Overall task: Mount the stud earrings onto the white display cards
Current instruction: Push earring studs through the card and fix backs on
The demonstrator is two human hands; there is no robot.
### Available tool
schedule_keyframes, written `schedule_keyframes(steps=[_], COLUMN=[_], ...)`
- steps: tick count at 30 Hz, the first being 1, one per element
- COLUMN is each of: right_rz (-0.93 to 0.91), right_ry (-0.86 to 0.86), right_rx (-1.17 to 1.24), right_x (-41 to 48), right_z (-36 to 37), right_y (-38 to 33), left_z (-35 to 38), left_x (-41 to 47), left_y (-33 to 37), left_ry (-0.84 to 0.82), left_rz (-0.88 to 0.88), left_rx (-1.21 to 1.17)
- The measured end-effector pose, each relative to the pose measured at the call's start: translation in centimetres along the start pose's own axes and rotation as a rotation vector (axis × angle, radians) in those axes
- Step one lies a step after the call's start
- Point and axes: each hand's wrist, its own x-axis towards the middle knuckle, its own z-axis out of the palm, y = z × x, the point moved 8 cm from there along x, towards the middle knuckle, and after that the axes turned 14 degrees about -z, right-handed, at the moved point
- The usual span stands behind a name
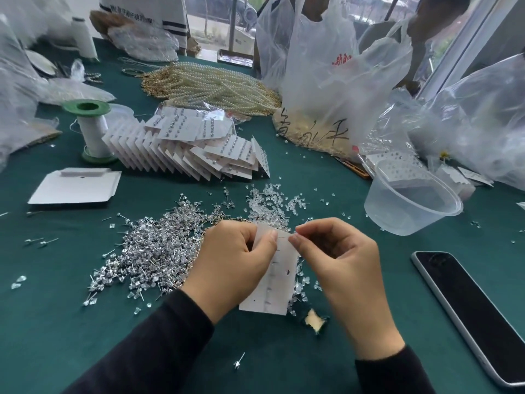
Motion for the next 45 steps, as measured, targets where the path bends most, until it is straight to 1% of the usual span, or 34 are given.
schedule_keyframes(steps=[3, 9, 19, 24, 33, 37, 43, 45], right_rz=[-0.053, -0.072, -0.083, -0.106, -0.144, -0.276, -0.494, -0.535], right_ry=[-0.014, -0.009, -0.019, -0.029, -0.022, -0.032, -0.044, -0.033], right_rx=[-0.007, 0.004, 0.057, 0.036, 0.046, -0.067, -0.324, -0.383], right_x=[-0.1, -0.3, -0.4, -0.5, -0.5, -0.4, -0.7, -0.8], right_z=[0.6, 0.7, 0.8, 0.9, 0.9, 0.9, 1.1, 1.1], right_y=[-0.4, 0.0, 0.2, 0.1, -0.1, -1.1, -2.9, -3.3], left_z=[-0.1, 0.2, 0.2, 0.3, 0.1, 0.0, -0.4, -0.5], left_x=[-0.1, -0.7, -0.7, -0.8, -1.0, -1.2, -1.3, -1.5], left_y=[0.3, 1.1, 1.1, 1.3, 1.5, 1.7, 2.1, 2.4], left_ry=[0.021, 0.007, 0.016, 0.015, 0.043, 0.05, 0.053, 0.048], left_rz=[0.033, 0.123, 0.128, 0.156, 0.165, 0.182, 0.212, 0.229], left_rx=[0.015, 0.064, 0.095, 0.161, 0.186, 0.2, 0.186, 0.185])
